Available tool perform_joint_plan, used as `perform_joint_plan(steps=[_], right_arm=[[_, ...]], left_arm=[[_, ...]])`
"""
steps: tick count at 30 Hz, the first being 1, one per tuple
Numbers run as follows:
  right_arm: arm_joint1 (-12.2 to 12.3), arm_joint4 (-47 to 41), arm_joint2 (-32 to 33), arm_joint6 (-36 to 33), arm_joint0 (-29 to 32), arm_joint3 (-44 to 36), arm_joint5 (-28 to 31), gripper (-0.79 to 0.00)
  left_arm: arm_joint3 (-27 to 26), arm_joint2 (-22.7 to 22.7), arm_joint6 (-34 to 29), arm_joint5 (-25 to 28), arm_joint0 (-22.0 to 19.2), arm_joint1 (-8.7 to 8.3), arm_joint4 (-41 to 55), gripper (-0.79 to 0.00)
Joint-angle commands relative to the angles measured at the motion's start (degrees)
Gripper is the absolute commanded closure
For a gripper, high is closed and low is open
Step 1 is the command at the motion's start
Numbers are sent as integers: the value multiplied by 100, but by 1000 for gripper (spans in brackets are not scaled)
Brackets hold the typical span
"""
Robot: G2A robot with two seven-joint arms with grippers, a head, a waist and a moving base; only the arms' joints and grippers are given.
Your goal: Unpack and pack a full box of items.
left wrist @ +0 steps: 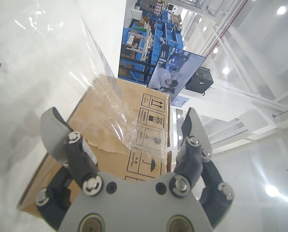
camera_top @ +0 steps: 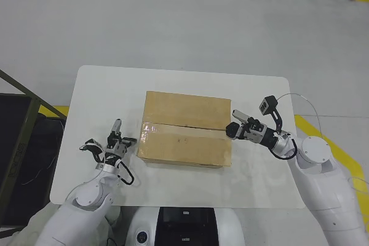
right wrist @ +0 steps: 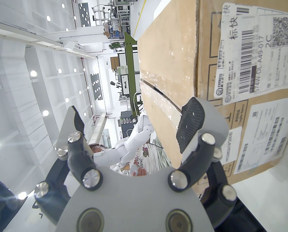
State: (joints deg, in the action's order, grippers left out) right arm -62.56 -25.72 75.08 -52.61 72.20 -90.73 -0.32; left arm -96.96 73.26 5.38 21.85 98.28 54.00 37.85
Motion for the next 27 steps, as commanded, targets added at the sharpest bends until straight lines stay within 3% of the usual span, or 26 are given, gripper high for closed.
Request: perform_joint_plan(steps=[1,3,7,27], right_arm=[[0,0,0,0,0,0,0,-785],[0,0,0,0,0,0,0,-785],[0,0,0,0,0,0,0,-785],[0,0,0,0,0,0,0,-785]], left_arm=[[0,22,36,47,12,27,-26,-453],[-7,50,42,94,31,49,-30,-379],[-11,112,62,131,53,92,-44,-345],[-385,429,-1,459,41,301,-191,-379]])
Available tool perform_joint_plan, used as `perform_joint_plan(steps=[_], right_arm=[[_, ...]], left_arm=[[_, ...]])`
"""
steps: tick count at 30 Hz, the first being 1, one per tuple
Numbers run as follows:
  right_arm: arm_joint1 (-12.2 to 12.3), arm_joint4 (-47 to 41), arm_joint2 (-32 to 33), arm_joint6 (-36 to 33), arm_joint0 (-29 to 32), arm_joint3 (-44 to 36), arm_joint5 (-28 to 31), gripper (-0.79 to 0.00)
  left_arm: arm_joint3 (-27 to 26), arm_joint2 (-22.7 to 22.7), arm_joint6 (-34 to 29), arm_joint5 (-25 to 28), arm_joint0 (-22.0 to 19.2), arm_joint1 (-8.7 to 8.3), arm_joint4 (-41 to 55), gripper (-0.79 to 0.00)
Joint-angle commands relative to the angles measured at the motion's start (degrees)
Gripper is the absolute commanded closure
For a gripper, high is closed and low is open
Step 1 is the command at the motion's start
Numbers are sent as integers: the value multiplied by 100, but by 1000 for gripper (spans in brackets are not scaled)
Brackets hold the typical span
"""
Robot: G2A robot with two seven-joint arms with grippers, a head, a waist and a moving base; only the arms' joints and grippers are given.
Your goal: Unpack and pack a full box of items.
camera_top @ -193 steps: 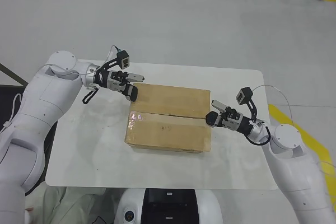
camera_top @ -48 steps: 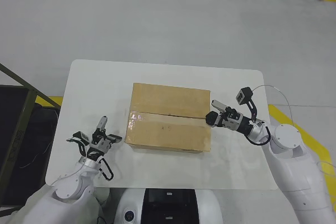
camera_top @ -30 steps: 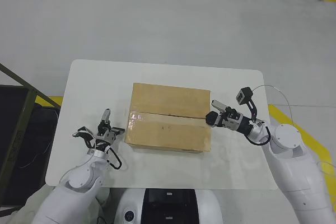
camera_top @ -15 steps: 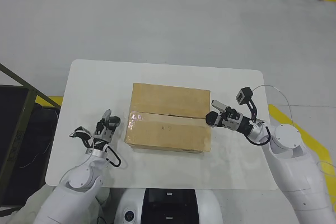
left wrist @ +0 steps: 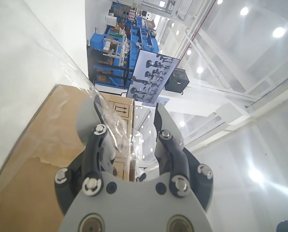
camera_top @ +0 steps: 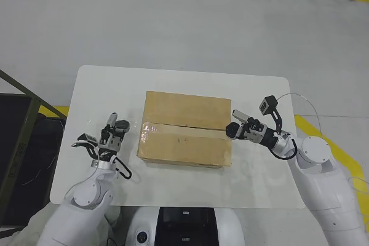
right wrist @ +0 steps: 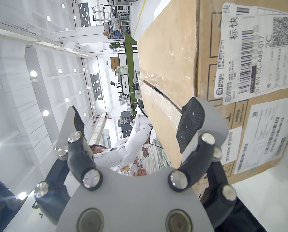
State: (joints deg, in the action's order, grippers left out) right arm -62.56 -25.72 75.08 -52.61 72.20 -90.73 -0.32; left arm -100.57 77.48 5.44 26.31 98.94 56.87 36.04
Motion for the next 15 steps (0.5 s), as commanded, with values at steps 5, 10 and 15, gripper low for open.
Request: perform_joint_plan(steps=[5,10,15], right_arm=[[0,0,0,0,0,0,0,-785],[0,0,0,0,0,0,0,-785],[0,0,0,0,0,0,0,-785]], left_arm=[[-176,12,-70,256,-39,77,-82,-391],[-371,-4,-101,217,-146,136,-167,-468],[-627,-72,-100,72,-282,196,-402,-502]])
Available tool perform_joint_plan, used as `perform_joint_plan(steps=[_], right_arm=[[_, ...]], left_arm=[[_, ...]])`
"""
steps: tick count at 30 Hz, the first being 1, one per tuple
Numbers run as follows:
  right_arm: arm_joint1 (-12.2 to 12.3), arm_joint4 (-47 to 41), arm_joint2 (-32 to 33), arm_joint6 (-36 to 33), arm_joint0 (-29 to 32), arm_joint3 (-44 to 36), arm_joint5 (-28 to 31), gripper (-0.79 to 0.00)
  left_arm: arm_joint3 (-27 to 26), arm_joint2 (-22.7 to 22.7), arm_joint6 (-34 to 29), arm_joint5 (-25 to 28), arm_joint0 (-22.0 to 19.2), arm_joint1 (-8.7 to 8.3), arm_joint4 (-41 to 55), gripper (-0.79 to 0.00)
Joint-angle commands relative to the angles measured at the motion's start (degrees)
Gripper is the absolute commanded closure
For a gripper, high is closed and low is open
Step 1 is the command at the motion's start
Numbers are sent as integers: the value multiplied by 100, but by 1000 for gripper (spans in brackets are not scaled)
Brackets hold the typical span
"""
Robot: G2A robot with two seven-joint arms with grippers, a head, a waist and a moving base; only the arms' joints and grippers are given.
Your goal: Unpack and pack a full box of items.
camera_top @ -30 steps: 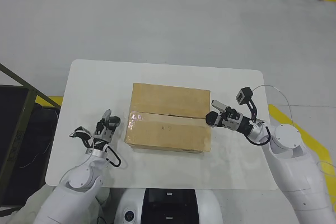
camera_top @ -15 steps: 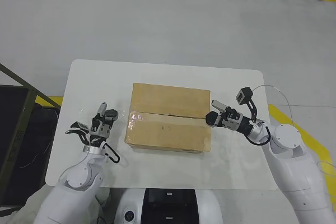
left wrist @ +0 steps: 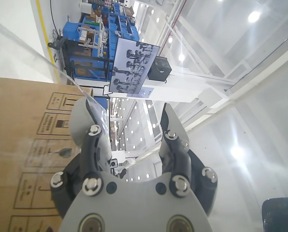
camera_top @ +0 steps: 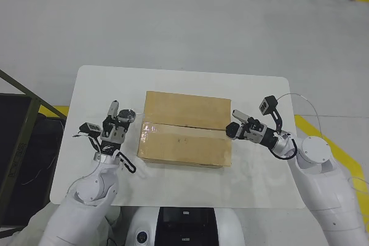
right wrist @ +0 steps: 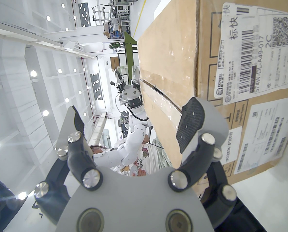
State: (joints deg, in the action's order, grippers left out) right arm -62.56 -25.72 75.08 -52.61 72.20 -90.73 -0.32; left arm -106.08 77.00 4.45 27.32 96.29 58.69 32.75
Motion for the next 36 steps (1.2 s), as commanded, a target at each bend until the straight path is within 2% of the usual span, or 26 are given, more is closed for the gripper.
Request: perform_joint_plan(steps=[1,10,13,20,24,28,31,36], right_arm=[[0,0,0,0,0,0,0,-785],[0,0,0,0,0,0,0,-785],[0,0,0,0,0,0,0,-785],[0,0,0,0,0,0,0,-785],[0,0,0,0,0,0,0,-785],[0,0,0,0,0,0,0,-785],[0,0,0,0,0,0,0,-785],[0,0,0,0,0,0,0,-785]], left_arm=[[-141,-40,3,-44,-15,25,-134,-511],[-759,-156,1,-336,11,111,-713,-474],[-910,-237,71,-536,-33,144,-966,-489],[-1141,-622,383,-1053,-219,250,-1748,-576],[-1139,-942,443,-1371,-421,324,-2050,-597],[-1098,-1244,490,-1584,-631,401,-2363,-714],[-1076,-1431,567,-1694,-744,458,-2565,-767],[-1051,-1686,614,-1937,-900,537,-2969,-782]])
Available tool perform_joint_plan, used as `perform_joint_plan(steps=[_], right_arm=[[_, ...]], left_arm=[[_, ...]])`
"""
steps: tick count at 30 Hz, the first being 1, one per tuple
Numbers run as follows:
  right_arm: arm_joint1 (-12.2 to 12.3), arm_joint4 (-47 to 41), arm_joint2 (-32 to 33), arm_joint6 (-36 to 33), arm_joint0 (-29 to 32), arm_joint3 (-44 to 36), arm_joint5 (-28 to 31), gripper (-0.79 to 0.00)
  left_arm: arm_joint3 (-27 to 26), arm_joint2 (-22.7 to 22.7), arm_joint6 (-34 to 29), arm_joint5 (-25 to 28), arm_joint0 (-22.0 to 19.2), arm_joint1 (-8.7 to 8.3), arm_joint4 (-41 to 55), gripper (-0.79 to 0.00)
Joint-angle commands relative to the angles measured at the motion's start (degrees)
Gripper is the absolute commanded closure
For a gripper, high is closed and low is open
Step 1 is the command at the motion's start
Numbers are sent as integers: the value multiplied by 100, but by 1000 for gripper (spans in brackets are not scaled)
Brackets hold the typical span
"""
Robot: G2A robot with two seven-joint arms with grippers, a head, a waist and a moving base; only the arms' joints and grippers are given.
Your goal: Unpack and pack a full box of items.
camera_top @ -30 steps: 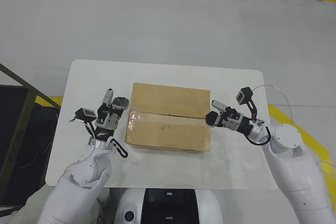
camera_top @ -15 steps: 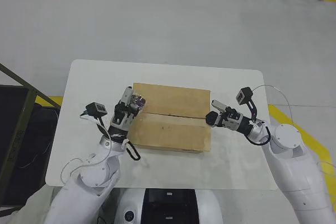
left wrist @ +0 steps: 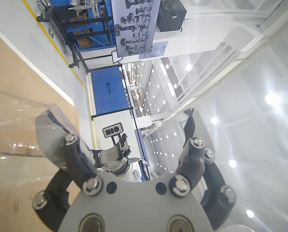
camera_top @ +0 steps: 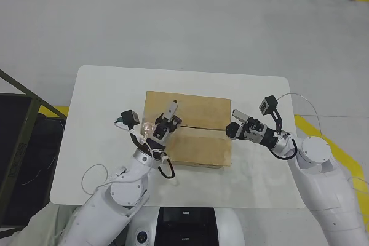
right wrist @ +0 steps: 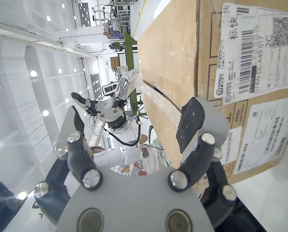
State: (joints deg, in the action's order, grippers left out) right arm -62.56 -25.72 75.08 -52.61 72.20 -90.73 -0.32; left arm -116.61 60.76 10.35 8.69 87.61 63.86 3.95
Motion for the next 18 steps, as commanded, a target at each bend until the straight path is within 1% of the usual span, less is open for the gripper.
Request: perform_joint_plan(steps=[1,5,11,18], right_arm=[[0,0,0,0,0,0,0,-785],[0,0,0,0,0,0,0,-785],[0,0,0,0,0,0,0,-785],[0,0,0,0,0,0,0,-785]], left_arm=[[5,-92,44,-148,-60,34,-152,-785],[-13,-154,41,-331,-129,82,-266,-785],[-45,-159,-42,-297,-87,128,-304,-785],[-200,-96,-650,-141,9,121,-522,-785]])
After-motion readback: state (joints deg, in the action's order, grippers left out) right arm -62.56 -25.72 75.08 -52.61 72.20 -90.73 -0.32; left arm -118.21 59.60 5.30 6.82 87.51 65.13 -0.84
